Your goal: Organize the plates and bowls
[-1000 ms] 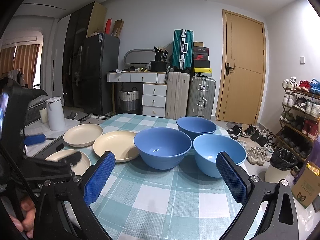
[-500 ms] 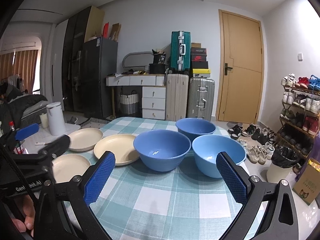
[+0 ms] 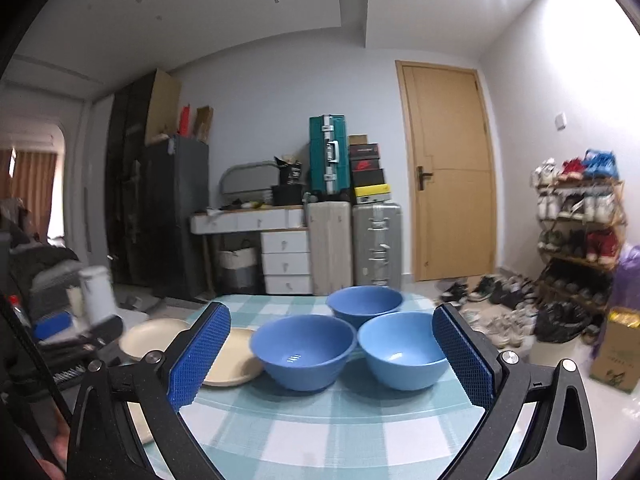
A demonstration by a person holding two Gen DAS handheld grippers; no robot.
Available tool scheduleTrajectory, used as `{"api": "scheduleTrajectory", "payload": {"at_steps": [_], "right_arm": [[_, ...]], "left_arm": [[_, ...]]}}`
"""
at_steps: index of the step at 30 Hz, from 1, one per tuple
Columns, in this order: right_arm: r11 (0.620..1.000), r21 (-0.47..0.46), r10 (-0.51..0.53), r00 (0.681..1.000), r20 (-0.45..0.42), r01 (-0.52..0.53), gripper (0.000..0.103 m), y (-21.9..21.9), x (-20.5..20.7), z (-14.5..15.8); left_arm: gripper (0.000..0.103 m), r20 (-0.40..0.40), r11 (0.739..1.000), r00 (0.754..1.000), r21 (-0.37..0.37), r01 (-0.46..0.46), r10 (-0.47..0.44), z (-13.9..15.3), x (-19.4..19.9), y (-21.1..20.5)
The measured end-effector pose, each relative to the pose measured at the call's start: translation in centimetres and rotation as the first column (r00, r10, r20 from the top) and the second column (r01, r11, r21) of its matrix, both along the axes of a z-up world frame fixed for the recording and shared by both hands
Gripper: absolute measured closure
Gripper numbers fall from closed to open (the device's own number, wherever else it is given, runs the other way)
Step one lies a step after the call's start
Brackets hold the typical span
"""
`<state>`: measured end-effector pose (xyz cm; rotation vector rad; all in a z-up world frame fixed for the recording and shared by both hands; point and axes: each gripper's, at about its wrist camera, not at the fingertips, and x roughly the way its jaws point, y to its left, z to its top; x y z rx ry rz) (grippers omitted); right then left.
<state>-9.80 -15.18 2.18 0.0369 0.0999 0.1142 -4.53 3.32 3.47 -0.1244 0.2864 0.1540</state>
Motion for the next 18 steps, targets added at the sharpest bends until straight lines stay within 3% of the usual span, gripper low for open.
{"api": "scheduleTrajectory", "payload": {"at_steps": [2, 4, 9, 14, 18], "right_arm": [[0.993, 0.081, 0.077, 0.996, 0.051, -0.081, 0.000, -1.2, -1.1, 0.2], [0.986, 0.143, 0.075, 0.993, 0.087, -0.087, 0.000, -2.0, -1.6, 0.0], [0.992, 0.119, 0.029, 0.998, 0.059, -0.036, 0.000, -1.8, -1.4, 0.2], [0.989, 0.139, 0.030, 0.990, 0.139, -0.049, 0.000, -2.3, -1.9, 0.0], [0.979, 0.161, 0.107, 0.986, 0.131, -0.127, 0.000, -2.5, -1.2, -0.2]], "left_arm": [[0.000, -0.014, 0.998, 0.999, 0.052, -0.031, 0.032, 0.0, 0.3, -0.4], [0.000, -0.029, 0.996, 0.999, 0.086, -0.023, 0.025, 0.0, 0.7, -0.9], [0.000, -0.050, 0.994, 0.998, 0.102, 0.028, -0.023, -0.5, 1.9, -0.9], [0.000, -0.072, 0.997, 0.996, 0.035, 0.062, -0.060, -0.7, 2.4, 0.3], [0.000, -0.077, 0.998, 0.995, 0.029, 0.060, -0.058, -0.8, 2.2, 0.3]]}}
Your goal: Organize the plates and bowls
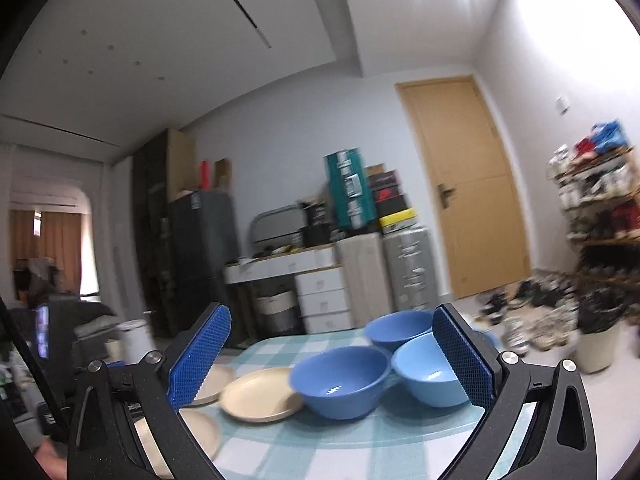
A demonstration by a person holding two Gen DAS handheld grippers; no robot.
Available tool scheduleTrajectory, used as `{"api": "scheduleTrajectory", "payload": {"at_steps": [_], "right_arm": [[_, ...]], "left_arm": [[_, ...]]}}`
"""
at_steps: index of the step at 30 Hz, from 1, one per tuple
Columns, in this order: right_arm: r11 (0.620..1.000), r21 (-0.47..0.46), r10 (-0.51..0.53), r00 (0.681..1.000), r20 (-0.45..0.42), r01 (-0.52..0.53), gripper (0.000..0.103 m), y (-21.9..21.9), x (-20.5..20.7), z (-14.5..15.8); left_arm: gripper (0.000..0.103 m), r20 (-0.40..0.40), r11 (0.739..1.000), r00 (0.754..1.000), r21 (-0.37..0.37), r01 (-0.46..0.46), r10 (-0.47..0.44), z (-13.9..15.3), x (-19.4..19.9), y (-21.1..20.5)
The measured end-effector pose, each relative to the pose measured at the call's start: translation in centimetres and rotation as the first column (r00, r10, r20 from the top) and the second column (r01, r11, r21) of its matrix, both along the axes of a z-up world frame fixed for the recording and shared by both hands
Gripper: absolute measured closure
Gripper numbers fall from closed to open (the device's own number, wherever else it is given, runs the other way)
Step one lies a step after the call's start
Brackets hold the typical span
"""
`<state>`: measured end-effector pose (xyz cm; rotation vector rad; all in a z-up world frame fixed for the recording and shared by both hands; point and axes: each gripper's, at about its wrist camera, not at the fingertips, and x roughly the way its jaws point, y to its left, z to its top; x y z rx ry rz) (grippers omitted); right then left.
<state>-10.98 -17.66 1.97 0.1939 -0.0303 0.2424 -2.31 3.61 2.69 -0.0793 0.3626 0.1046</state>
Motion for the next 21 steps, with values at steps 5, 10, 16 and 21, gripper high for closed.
{"api": "scheduleTrajectory", "payload": {"at_steps": [5, 10, 16, 21], "right_arm": [[0.998, 0.056, 0.035, 0.995, -0.096, -0.030, 0.000, -0.6, 0.9, 0.0], [0.998, 0.006, 0.067, 0.977, -0.205, -0.067, 0.000, 0.1, 1.7, 0.1], [0.995, -0.104, -0.036, 0.958, -0.284, 0.007, 0.000, 2.0, 3.2, -0.9], [0.989, -0.146, -0.045, 0.953, -0.300, 0.001, 0.000, 2.8, 4.4, -1.5]], "left_arm": [[0.000, 0.006, 0.997, 1.000, 0.082, 0.006, -0.007, 0.0, -0.3, -1.5], [0.000, -0.003, 0.992, 1.000, 0.122, 0.026, -0.026, -0.3, -0.3, -2.4], [0.000, -0.047, 0.997, 0.998, 0.072, 0.034, -0.030, -0.5, 0.3, -1.7], [0.000, -0.079, 0.999, 0.997, 0.042, 0.020, -0.017, -0.9, 0.8, -1.1]]}}
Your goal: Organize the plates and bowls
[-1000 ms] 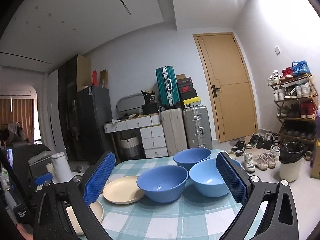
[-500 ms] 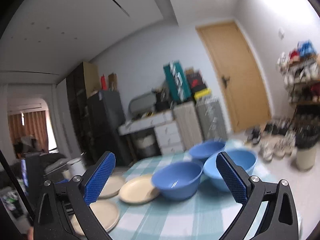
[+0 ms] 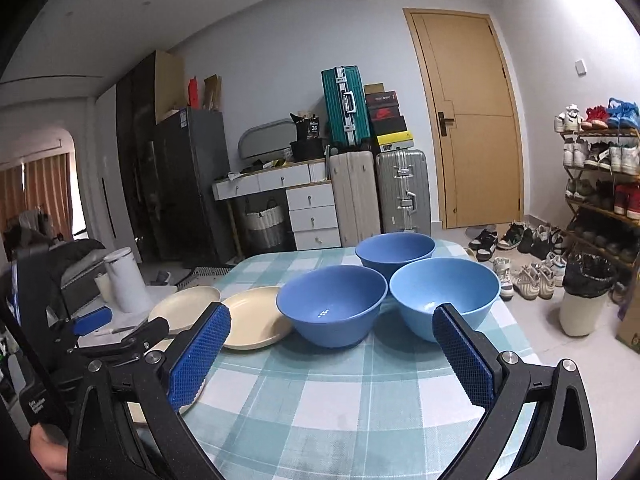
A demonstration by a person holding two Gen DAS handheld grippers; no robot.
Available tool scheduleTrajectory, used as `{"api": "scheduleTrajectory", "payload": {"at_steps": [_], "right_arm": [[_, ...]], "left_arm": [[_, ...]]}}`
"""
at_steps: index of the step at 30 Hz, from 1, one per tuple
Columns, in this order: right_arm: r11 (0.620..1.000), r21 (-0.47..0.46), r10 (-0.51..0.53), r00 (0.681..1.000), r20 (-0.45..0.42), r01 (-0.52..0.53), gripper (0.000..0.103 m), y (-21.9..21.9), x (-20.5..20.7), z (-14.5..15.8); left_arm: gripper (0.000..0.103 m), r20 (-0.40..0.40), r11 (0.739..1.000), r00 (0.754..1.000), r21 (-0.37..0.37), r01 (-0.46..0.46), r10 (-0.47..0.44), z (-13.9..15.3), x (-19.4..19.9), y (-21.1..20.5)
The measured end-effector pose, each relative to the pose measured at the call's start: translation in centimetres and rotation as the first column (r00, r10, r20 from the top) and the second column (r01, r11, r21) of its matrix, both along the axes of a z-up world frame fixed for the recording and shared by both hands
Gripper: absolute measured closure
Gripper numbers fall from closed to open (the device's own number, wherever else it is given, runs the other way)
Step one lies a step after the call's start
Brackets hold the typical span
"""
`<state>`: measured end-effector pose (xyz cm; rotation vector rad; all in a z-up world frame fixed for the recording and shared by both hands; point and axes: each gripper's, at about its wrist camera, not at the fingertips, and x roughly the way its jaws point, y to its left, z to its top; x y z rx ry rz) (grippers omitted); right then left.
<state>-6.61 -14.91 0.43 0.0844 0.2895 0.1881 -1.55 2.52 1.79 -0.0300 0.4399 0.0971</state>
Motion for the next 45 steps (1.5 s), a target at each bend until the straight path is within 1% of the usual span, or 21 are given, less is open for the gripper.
{"api": "scheduleTrajectory", "payload": {"at_steps": [8, 19, 23, 27, 29, 33, 37, 39, 41, 42, 44, 45], "right_arm": [[1.000, -0.005, 0.007, 1.000, -0.019, -0.007, 0.000, 0.1, 0.2, -0.3], [1.000, -0.009, 0.022, 1.000, -0.021, -0.022, 0.000, 0.3, -0.1, -0.3], [1.000, -0.009, 0.013, 1.000, -0.020, -0.013, 0.000, 0.3, 0.1, -0.5], [1.000, -0.007, 0.012, 0.999, -0.030, -0.013, 0.000, 0.2, 0.3, -0.6], [1.000, -0.008, 0.010, 0.999, -0.035, -0.011, 0.000, 0.2, 0.5, -0.7], [1.000, -0.004, 0.011, 0.999, -0.044, -0.011, 0.000, 0.1, 0.7, -0.8], [1.000, -0.004, 0.030, 0.999, -0.032, -0.030, 0.000, 0.1, 0.6, -0.7], [0.998, -0.017, 0.056, 0.998, -0.009, -0.056, 0.000, 0.3, 0.3, -0.3], [0.997, -0.014, 0.074, 0.995, 0.061, -0.073, 0.000, 0.6, -0.5, 0.3], [0.996, -0.008, 0.085, 0.992, 0.093, -0.085, 0.000, 1.0, -0.7, 0.8], [0.989, -0.027, 0.147, 0.984, 0.104, -0.145, 0.000, 2.4, -0.3, 2.2], [0.982, -0.047, 0.185, 0.978, 0.098, -0.181, 0.000, 3.4, 0.2, 3.0]], "left_arm": [[0.000, -0.008, 1.000, 1.000, -0.008, -0.001, 0.001, -0.3, 0.0, 0.3], [0.000, -0.013, 1.000, 1.000, -0.004, 0.002, -0.002, -0.3, 0.1, 0.2], [0.000, -0.013, 1.000, 1.000, -0.004, 0.002, -0.002, -0.3, 0.1, 0.2], [0.000, -0.028, 1.000, 1.000, 0.000, -0.007, 0.007, -0.3, 0.2, 0.3], [0.000, -0.015, 1.000, 0.999, -0.002, -0.030, 0.030, 0.1, 0.1, 0.8], [0.000, 0.014, 0.997, 0.997, -0.030, -0.074, 0.075, 1.3, -0.6, 2.6], [0.000, 0.043, 0.990, 0.989, -0.020, -0.140, 0.141, 2.6, -1.5, 5.1], [0.000, 0.046, 0.987, 0.986, -0.008, -0.162, 0.162, 3.3, -1.7, 6.4], [0.000, 0.034, 0.985, 0.984, 0.003, -0.175, 0.175, 4.1, -1.5, 8.1], [0.000, 0.015, 0.985, 0.985, -0.006, -0.172, 0.172, 4.4, -1.2, 9.4], [0.000, -0.009, 0.983, 0.984, -0.040, -0.177, 0.176, 4.9, -0.5, 11.4], [0.000, -0.023, 0.978, 0.980, -0.061, -0.197, 0.196, 5.2, 0.0, 13.1]]}}
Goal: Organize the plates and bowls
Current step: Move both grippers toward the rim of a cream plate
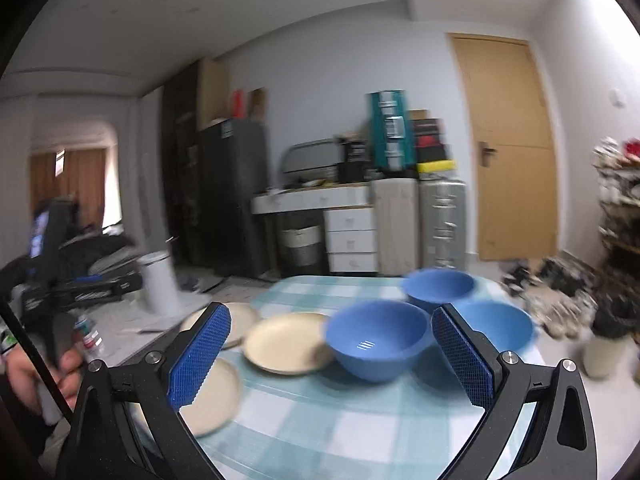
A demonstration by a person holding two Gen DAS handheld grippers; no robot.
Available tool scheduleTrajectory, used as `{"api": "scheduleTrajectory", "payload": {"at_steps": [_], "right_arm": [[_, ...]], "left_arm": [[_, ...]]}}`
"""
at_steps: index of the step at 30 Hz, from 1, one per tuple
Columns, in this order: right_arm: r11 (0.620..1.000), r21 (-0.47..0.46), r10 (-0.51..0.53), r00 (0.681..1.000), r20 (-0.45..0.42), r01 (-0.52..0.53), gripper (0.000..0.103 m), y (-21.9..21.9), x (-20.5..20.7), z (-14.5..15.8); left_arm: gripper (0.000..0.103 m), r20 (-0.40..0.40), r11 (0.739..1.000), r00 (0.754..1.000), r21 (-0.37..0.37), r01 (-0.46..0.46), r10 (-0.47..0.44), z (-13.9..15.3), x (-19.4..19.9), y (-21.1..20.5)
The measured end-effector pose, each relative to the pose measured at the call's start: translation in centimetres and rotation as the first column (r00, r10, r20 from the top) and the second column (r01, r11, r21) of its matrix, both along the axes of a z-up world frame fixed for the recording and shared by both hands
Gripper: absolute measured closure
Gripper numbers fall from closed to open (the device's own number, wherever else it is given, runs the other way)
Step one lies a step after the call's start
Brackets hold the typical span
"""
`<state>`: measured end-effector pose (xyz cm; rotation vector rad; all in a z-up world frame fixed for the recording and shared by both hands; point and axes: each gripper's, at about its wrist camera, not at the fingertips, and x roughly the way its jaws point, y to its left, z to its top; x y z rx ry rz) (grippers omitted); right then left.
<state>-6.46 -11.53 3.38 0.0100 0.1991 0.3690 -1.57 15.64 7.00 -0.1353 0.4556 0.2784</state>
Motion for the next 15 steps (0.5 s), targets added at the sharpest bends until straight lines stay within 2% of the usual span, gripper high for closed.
{"api": "scheduleTrajectory", "payload": {"at_steps": [4, 7, 11, 13, 15], "right_arm": [[0.987, -0.081, 0.144, 0.989, 0.020, -0.142, 0.000, 4.9, 2.2, 3.3], [0.969, -0.118, 0.217, 0.976, -0.019, -0.218, 0.000, 8.8, 5.2, 5.5], [0.942, -0.161, 0.277, 0.954, -0.116, -0.293, 0.000, 14.4, 10.9, 6.7], [0.928, -0.203, 0.277, 0.943, -0.183, -0.312, 0.000, 17.5, 14.4, 6.4], [0.916, -0.233, 0.265, 0.927, -0.264, -0.328, 0.000, 20.5, 18.3, 5.4]], "left_arm": [[0.000, -0.044, 0.997, 0.996, -0.024, -0.074, 0.073, 0.2, 2.5, 4.7], [0.000, -0.117, 0.993, 0.987, -0.014, -0.114, 0.111, -0.7, 5.5, 7.8], [0.000, -0.225, 0.990, 0.965, -0.010, -0.141, 0.135, -3.1, 9.9, 11.1], [0.000, -0.273, 0.990, 0.952, 0.000, -0.142, 0.137, -4.4, 12.1, 12.1], [0.000, -0.348, 0.991, 0.930, -0.025, -0.134, 0.117, -6.1, 14.5, 13.4]]}}
